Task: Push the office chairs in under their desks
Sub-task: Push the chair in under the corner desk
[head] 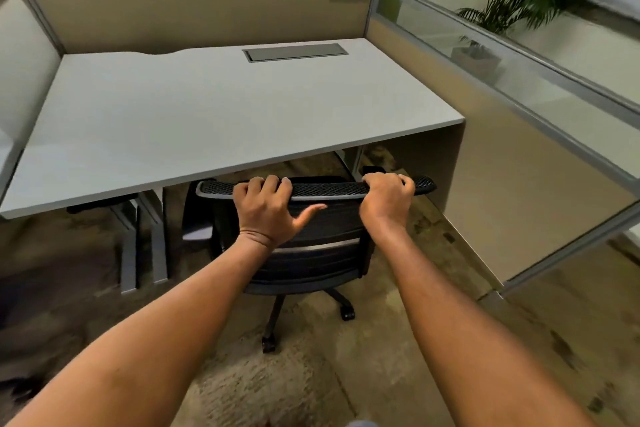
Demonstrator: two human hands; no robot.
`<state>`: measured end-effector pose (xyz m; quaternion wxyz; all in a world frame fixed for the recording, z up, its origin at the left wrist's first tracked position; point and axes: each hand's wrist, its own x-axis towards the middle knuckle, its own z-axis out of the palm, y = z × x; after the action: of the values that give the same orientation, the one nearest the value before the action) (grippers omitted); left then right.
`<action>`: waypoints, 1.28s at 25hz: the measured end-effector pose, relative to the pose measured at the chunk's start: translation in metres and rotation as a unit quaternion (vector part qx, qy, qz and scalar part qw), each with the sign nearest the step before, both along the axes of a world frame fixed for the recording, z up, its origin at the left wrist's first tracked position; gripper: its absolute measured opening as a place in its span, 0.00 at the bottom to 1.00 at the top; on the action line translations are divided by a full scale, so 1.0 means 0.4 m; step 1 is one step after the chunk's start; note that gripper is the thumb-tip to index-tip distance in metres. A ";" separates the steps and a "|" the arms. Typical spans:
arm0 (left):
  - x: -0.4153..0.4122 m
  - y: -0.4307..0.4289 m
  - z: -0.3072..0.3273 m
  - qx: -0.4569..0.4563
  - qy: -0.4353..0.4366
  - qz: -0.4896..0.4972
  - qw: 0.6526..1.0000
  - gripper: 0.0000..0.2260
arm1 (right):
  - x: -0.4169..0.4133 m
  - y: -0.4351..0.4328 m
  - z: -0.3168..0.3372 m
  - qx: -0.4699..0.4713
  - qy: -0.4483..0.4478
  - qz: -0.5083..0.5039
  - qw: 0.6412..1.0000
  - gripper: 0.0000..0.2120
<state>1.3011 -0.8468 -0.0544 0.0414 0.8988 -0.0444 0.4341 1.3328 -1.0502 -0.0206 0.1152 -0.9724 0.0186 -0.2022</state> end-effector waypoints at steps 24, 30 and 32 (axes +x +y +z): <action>0.248 0.000 0.035 -0.073 0.238 0.084 0.965 0.30 | 0.369 0.010 -0.005 -0.026 0.041 0.121 0.991 0.15; 0.296 -0.017 0.038 -0.099 0.237 0.090 0.962 0.30 | 0.449 0.001 -0.003 -0.054 0.055 0.138 0.988 0.15; 0.313 -0.019 0.037 -0.108 0.247 0.088 0.959 0.30 | 0.470 -0.003 -0.001 -0.062 0.060 0.150 0.985 0.15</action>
<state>1.4264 -0.8546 -0.0398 0.1091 0.9686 0.0933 0.2031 1.5210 -1.0514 -0.0211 0.0828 -0.9797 -0.1330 -0.1248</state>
